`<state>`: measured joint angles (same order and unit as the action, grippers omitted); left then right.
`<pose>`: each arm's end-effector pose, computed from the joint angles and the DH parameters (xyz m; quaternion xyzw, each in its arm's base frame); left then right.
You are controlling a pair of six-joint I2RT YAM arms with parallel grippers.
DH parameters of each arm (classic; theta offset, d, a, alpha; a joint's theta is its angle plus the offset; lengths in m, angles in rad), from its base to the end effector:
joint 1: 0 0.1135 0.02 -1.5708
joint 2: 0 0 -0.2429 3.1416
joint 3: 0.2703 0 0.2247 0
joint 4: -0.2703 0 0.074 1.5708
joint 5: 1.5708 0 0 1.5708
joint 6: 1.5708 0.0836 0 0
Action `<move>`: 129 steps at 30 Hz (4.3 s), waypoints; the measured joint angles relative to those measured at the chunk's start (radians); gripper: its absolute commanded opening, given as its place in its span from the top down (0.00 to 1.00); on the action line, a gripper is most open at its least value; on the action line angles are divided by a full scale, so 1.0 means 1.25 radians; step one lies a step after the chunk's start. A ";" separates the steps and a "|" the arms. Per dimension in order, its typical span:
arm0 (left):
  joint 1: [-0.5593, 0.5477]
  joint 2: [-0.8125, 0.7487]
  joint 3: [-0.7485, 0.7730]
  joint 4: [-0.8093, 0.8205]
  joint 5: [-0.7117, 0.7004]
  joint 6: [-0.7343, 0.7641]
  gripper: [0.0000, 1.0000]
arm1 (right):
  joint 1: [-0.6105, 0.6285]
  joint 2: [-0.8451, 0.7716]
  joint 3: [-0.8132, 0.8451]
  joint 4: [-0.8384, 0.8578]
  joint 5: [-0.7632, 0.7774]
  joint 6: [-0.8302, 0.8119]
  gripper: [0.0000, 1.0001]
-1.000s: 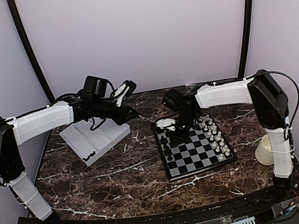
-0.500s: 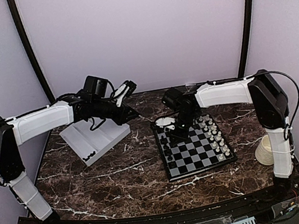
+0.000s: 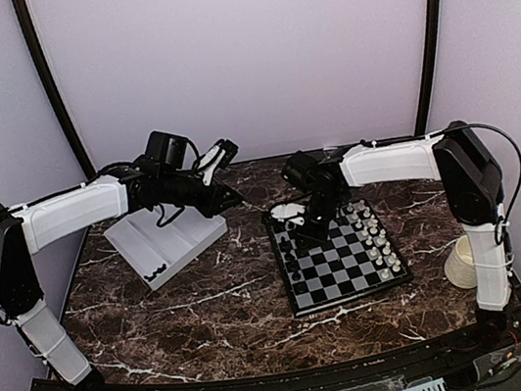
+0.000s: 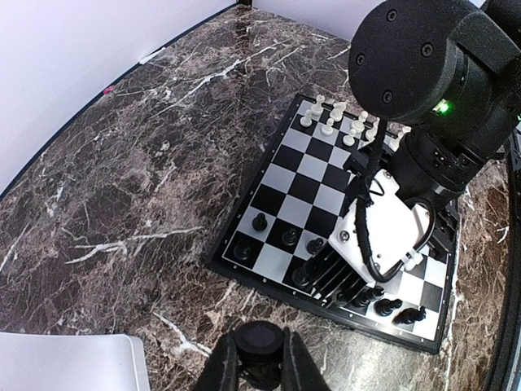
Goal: Set up the chess pieces on the board
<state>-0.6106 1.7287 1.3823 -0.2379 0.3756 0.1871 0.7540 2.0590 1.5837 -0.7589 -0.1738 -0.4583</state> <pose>0.3174 -0.2595 0.2526 0.4175 0.7631 -0.2585 0.4202 0.2857 0.2882 0.1347 -0.5715 0.7989 0.1092 0.1525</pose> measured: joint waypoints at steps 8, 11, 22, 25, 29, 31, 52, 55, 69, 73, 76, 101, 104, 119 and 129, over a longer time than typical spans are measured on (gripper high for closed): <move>0.000 0.000 0.007 -0.005 0.014 0.000 0.96 | 0.000 -0.042 0.000 -0.028 -0.023 -0.004 0.76; 0.000 0.000 0.008 -0.010 0.042 0.001 0.95 | -0.004 -0.087 0.000 -0.054 -0.038 -0.016 0.76; -0.003 0.073 0.088 -0.042 0.319 -0.028 0.95 | -0.046 -0.305 0.025 -0.115 -0.139 -0.199 0.66; -0.010 0.103 0.101 -0.054 0.372 -0.040 0.95 | -0.022 -0.305 0.059 -0.119 -0.132 -0.240 0.66; -0.018 0.127 0.101 -0.058 0.402 -0.083 0.96 | 0.003 -0.283 0.078 -0.113 -0.111 -0.250 0.67; -0.020 0.128 0.101 -0.045 0.394 -0.130 0.97 | 0.010 -0.270 0.078 -0.094 -0.083 -0.222 0.69; -0.018 -0.027 -0.196 0.829 0.002 -0.874 0.96 | -0.080 -0.244 0.113 0.146 -0.224 0.191 0.60; -0.020 -0.018 -0.196 0.862 -0.002 -0.909 0.96 | -0.065 -0.226 0.139 0.151 -0.223 0.191 0.60; -0.027 0.011 -0.195 0.891 0.001 -0.979 0.95 | -0.010 -0.170 0.218 0.166 -0.125 0.182 0.63; -0.027 0.014 -0.195 0.899 0.005 -0.991 0.95 | -0.009 -0.168 0.218 0.169 -0.099 0.179 0.66; -0.027 0.018 -0.195 0.899 0.006 -0.997 0.95 | -0.005 -0.164 0.222 0.171 -0.083 0.173 0.67; -0.029 0.022 -0.178 0.818 -0.002 -0.991 0.64 | 0.013 -0.145 0.253 0.152 -0.001 0.147 1.00; -0.031 0.019 -0.177 0.787 -0.009 -0.967 0.47 | 0.015 -0.145 0.250 0.153 -0.004 0.147 1.00; -0.011 -0.215 -0.177 0.457 -0.157 -0.478 0.01 | -0.041 -0.182 0.114 0.086 -0.071 0.075 1.00; 0.030 -0.242 -0.188 0.293 -0.388 -0.220 0.01 | 0.019 -0.179 0.132 -0.191 -0.011 -0.125 1.00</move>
<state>-0.5728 1.4265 1.1473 0.1280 -0.1101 -0.0879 0.7780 1.8359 1.7489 -0.9974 -0.1871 -0.6147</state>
